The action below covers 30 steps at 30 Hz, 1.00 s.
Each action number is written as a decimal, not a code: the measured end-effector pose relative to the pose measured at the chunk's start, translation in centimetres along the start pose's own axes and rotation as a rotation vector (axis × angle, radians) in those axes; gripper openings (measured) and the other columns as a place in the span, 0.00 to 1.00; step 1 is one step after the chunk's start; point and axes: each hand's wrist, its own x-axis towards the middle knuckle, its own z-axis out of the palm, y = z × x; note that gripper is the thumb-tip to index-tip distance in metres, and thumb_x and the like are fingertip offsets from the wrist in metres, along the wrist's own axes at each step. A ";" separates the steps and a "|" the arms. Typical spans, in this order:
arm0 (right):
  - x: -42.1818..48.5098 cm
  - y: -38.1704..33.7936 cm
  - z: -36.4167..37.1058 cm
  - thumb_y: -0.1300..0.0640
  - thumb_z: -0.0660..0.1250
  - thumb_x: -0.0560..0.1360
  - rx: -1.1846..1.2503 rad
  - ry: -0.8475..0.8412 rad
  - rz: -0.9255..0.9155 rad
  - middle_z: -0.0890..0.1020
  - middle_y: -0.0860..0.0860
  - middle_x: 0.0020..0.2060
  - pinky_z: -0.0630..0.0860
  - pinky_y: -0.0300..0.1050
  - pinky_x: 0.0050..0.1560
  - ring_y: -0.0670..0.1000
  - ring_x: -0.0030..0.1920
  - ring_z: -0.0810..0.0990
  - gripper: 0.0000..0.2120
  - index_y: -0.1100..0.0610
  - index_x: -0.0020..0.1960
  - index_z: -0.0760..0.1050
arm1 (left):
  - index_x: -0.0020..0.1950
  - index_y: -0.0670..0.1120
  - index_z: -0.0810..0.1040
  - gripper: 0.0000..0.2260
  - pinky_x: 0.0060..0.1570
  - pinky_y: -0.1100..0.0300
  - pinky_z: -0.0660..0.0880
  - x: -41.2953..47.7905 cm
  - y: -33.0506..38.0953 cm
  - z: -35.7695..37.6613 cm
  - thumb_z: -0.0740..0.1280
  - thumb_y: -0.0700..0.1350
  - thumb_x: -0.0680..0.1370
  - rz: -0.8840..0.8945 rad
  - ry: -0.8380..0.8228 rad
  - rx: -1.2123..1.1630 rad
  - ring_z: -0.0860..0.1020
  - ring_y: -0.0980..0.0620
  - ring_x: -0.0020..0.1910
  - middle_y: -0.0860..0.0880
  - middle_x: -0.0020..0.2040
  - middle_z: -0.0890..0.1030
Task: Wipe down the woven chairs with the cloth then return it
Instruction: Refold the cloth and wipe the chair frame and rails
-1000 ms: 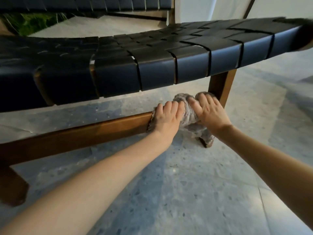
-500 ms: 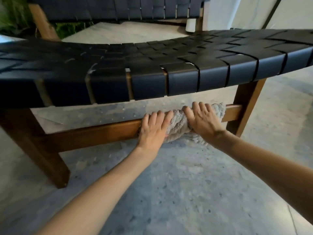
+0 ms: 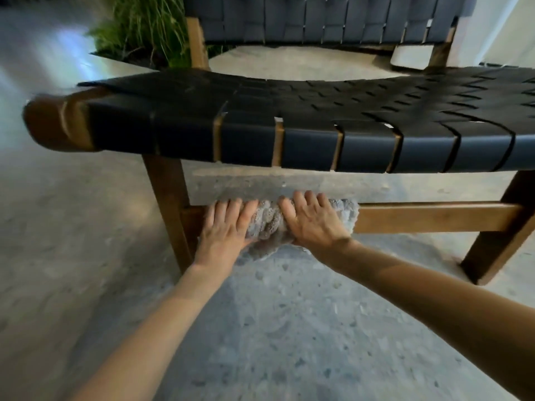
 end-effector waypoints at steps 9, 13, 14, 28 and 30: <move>2.3 -3.3 -1.7 0.34 0.55 0.76 0.202 0.041 -0.199 0.64 0.60 0.70 0.63 0.55 0.69 0.60 0.68 0.66 0.40 0.60 0.76 0.51 | 0.65 0.40 0.74 0.30 0.59 0.48 0.74 -1.7 -4.6 -1.5 0.78 0.45 0.66 -0.044 -0.122 -0.228 0.78 0.41 0.56 0.41 0.57 0.79; 1.8 -1.7 -2.0 0.58 0.67 0.77 0.356 0.028 -0.233 0.70 0.58 0.68 0.70 0.52 0.64 0.58 0.65 0.72 0.34 0.56 0.77 0.52 | 0.66 0.43 0.75 0.24 0.53 0.54 0.77 -1.2 -5.3 -2.4 0.74 0.42 0.71 -0.052 -0.118 -0.373 0.79 0.46 0.54 0.45 0.59 0.79; 1.8 -1.4 -2.1 0.62 0.67 0.76 0.367 0.031 -0.234 0.72 0.57 0.66 0.72 0.50 0.61 0.57 0.62 0.74 0.34 0.55 0.77 0.54 | 0.66 0.44 0.76 0.23 0.53 0.54 0.77 -1.1 -5.3 -2.6 0.74 0.42 0.71 -0.064 -0.118 -0.398 0.79 0.46 0.54 0.46 0.59 0.79; -0.6 -3.1 -3.0 0.58 0.56 0.82 0.627 0.335 -0.003 0.79 0.56 0.51 0.77 0.53 0.46 0.56 0.49 0.78 0.16 0.50 0.69 0.69 | 0.54 0.38 0.81 0.13 0.42 0.49 0.81 -2.3 -5.7 -5.1 0.72 0.32 0.71 -0.228 0.058 -0.648 0.82 0.42 0.45 0.41 0.48 0.83; -0.8 -3.8 -3.3 0.58 0.59 0.80 0.722 0.455 0.057 0.81 0.56 0.47 0.77 0.50 0.43 0.56 0.46 0.79 0.14 0.51 0.64 0.75 | 0.54 0.38 0.80 0.11 0.37 0.54 0.79 -3.1 -6.1 -5.8 0.72 0.35 0.72 -0.310 0.074 -0.664 0.82 0.42 0.41 0.41 0.46 0.83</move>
